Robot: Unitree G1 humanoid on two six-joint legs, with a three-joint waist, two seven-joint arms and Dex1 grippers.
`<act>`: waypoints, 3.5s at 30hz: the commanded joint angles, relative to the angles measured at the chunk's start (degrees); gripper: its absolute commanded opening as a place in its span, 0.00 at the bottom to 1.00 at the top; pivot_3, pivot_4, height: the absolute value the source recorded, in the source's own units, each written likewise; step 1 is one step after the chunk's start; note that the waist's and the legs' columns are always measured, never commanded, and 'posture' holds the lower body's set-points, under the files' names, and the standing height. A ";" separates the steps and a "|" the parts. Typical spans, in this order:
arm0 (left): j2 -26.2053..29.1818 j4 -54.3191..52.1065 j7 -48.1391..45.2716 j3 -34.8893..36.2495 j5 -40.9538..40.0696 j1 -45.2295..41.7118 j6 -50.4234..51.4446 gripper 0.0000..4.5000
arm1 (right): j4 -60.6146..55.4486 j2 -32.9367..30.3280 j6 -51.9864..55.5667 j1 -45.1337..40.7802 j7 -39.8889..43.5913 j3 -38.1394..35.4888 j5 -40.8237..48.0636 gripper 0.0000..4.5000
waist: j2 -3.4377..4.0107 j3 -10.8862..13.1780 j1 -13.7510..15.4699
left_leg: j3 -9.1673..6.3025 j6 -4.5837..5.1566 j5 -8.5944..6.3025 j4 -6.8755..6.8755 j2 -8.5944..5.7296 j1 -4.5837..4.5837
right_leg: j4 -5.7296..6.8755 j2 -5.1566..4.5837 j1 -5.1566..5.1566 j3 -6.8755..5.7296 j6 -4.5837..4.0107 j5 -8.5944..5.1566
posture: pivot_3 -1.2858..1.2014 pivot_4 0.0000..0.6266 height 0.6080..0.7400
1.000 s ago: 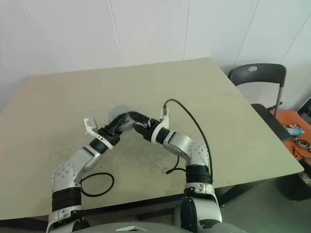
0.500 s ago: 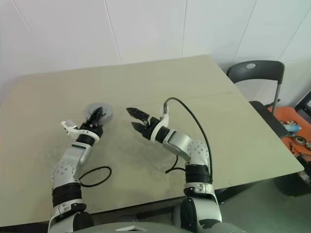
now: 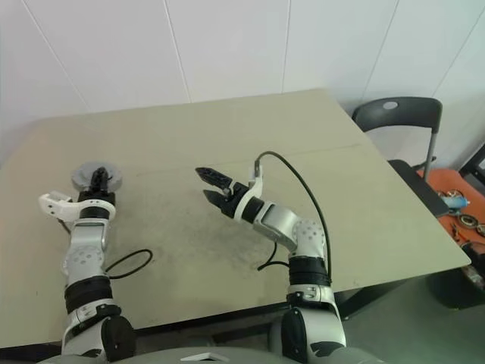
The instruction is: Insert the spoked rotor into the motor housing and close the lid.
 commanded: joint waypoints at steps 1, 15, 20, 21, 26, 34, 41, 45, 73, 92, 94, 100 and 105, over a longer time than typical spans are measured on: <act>1.45 -0.02 -0.76 0.50 0.71 -2.62 -1.42 0.50 | -2.15 1.65 0.13 -2.44 0.93 0.21 1.27 1.00 | -0.05 -0.03 0.06 | -0.01 0.00 0.00 0.00 0.00 -0.01 | 0.00 0.00 0.00 0.00 0.00 0.00 | 0.52 0.00 1.00; 2.66 8.90 -0.61 4.09 2.79 -3.75 -4.42 0.50 | -1.75 1.47 0.11 -2.77 1.06 0.16 1.04 1.00 | -0.20 -0.11 0.68 | -0.05 -0.04 0.02 -0.01 0.02 -0.01 | 0.02 0.00 -0.02 -0.04 0.01 0.02 | 0.52 0.00 1.00; 3.26 11.06 -0.43 5.06 3.40 -3.76 -5.88 0.50 | -1.78 1.43 0.32 -2.70 1.04 0.21 1.12 1.00 | -0.20 -0.12 0.67 | -0.05 -0.04 0.02 -0.01 0.02 0.00 | 0.04 0.00 -0.02 -0.04 0.01 0.02 | 0.52 0.00 1.00; 3.35 11.35 -0.40 5.22 3.54 -3.78 -6.16 0.50 | -1.77 1.43 0.34 -2.70 1.04 0.21 1.12 1.00 | -0.20 -0.12 0.64 | -0.05 -0.04 0.02 -0.01 0.02 0.01 | 0.04 0.00 -0.01 -0.04 0.01 0.02 | 0.52 0.00 1.00; 3.91 13.35 0.04 5.95 4.76 -4.22 -8.39 0.84 | -1.37 1.44 0.26 -2.84 1.25 0.23 0.73 1.00 | -0.19 -0.13 0.59 | -0.04 -0.10 0.05 -0.01 0.04 0.06 | 0.11 0.01 0.00 -0.04 0.00 0.05 | 0.52 0.00 1.00; 5.53 18.52 3.19 5.89 8.25 -4.87 -11.81 0.99 | -1.22 1.33 0.33 -2.78 1.57 0.25 0.54 1.00 | -0.11 -0.16 -0.65 | -0.01 -0.25 0.14 -0.02 0.24 0.38 | 0.14 0.28 0.27 -0.03 -0.05 0.32 | 0.52 0.00 1.00; 6.17 20.34 9.21 4.93 14.37 -3.91 -16.70 0.99 | -0.83 1.42 0.36 -2.77 2.07 0.35 -0.22 1.00 | -0.08 -0.17 -1.22 | -0.26 -0.05 0.03 -0.12 0.32 1.11 | 0.07 0.72 0.80 0.29 -0.06 0.34 | 0.52 0.00 1.00; 7.67 23.10 13.74 4.65 19.07 -3.46 -20.64 0.99 | -0.36 1.33 0.35 -3.22 2.32 0.32 -0.44 1.00 | 0.01 -0.21 -2.44 | -0.53 -0.07 0.03 -0.34 0.32 1.14 | 0.09 1.02 0.80 0.63 -0.11 0.39 | 0.52 0.00 1.00; 15.31 19.67 -1.99 -10.95 37.00 -4.64 -31.70 0.99 | 0.03 1.04 1.63 -3.32 4.40 0.04 -2.21 1.00 | 0.01 -0.22 0.83 | -0.71 -0.22 0.10 -0.34 0.16 0.96 | -0.06 1.04 0.24 0.73 -0.21 0.74 | 0.52 0.00 1.00; 17.72 23.54 4.69 -12.24 42.53 -3.76 -26.04 0.01 | 0.07 1.23 1.74 -3.33 4.17 -0.30 -2.82 1.00 | 0.02 -0.21 0.78 | -0.72 -0.15 0.07 -0.35 0.19 0.95 | -0.05 1.07 0.18 0.75 -0.20 0.74 | 0.52 0.00 1.00; 18.03 25.93 6.43 -13.17 43.42 -4.37 -21.18 0.01 | 0.03 1.29 1.72 -3.34 4.05 -0.29 -2.86 1.00 | 0.02 -0.21 0.78 | -0.73 -0.15 0.07 -0.35 0.18 0.96 | -0.05 1.07 0.19 0.75 -0.20 0.74 | 0.52 0.00 1.00; 16.62 28.51 11.26 -13.94 44.28 -5.67 -9.93 0.01 | 0.10 1.18 1.62 -3.49 4.01 -0.32 -3.11 1.00 | 0.15 -0.24 0.89 | -0.73 -0.15 0.07 -0.34 0.15 1.01 | -0.03 1.03 0.26 0.73 -0.18 0.75 | 0.52 0.00 1.00; 15.64 27.83 11.58 -14.33 44.38 -6.33 -7.60 0.01 | 0.01 1.18 1.49 -3.48 4.13 -0.40 -3.40 1.00 | 0.50 -0.32 0.81 | -0.73 -0.16 0.07 -0.34 0.15 1.09 | 0.02 1.03 0.30 0.74 -0.17 0.75 | 0.52 0.00 1.00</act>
